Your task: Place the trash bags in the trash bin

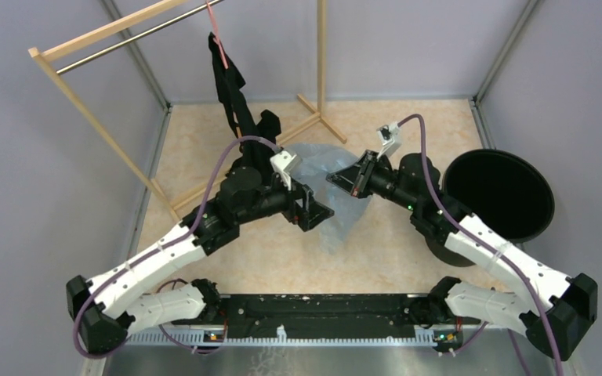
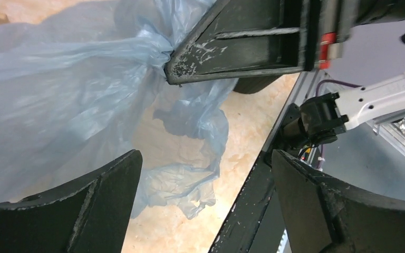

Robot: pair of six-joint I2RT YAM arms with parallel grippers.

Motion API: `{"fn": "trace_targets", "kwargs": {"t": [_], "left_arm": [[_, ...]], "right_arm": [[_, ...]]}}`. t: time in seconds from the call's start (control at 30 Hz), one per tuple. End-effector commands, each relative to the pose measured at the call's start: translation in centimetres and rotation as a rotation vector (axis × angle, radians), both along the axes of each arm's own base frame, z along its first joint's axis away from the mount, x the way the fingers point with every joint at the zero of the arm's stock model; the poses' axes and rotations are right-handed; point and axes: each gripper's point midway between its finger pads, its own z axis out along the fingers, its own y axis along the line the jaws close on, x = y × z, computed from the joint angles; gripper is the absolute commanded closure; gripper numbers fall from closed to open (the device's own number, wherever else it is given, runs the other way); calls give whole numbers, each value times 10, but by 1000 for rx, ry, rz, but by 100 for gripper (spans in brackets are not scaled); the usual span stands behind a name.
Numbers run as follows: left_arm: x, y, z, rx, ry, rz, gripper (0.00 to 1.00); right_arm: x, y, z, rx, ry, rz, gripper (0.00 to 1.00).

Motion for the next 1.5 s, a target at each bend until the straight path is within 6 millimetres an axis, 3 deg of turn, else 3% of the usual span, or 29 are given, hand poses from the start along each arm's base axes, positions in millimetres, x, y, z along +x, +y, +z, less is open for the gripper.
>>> {"fn": "trace_targets", "kwargs": {"t": [0.0, 0.13, 0.3, 0.43, 0.53, 0.63, 0.8, 0.87, 1.03, 1.13, 1.3, 1.47], "left_arm": [[15, -18, 11, -21, -22, 1, 2], [41, -21, 4, 14, 11, 113, 15], [57, -18, -3, 31, 44, 205, 50], [56, -7, -11, 47, 47, 244, 78], [57, 6, -18, 63, 34, 291, 90], [56, 14, -28, 90, 40, 316, 97], [57, 23, -41, 117, 63, 357, 100], [58, 23, -43, 118, 66, 364, 100], [57, 22, -45, 116, 80, 361, 100], [55, 22, -47, 111, 93, 357, 100], [50, 23, -49, 105, 114, 349, 100], [47, 31, -44, 100, 106, 366, 100]], "right_arm": [[-4, 17, 44, 173, -37, 62, 100], [-6, 23, 43, 198, -19, 91, 100], [-8, 21, 33, 181, -4, 93, 100], [-8, 9, 25, 118, -13, 51, 95], [-10, -4, 21, 36, -39, 19, 82], [-11, -26, 16, -112, -94, -30, 62], [-21, -77, 31, -369, -258, -91, 30], [-21, -108, 38, -463, -293, -180, 22], [-17, -208, 54, -649, -277, -604, 17], [-18, -249, 52, -768, -219, -786, 17], [-11, -267, 24, -990, -94, -888, 19], [-5, -252, -16, -1027, -35, -820, 21]]}}
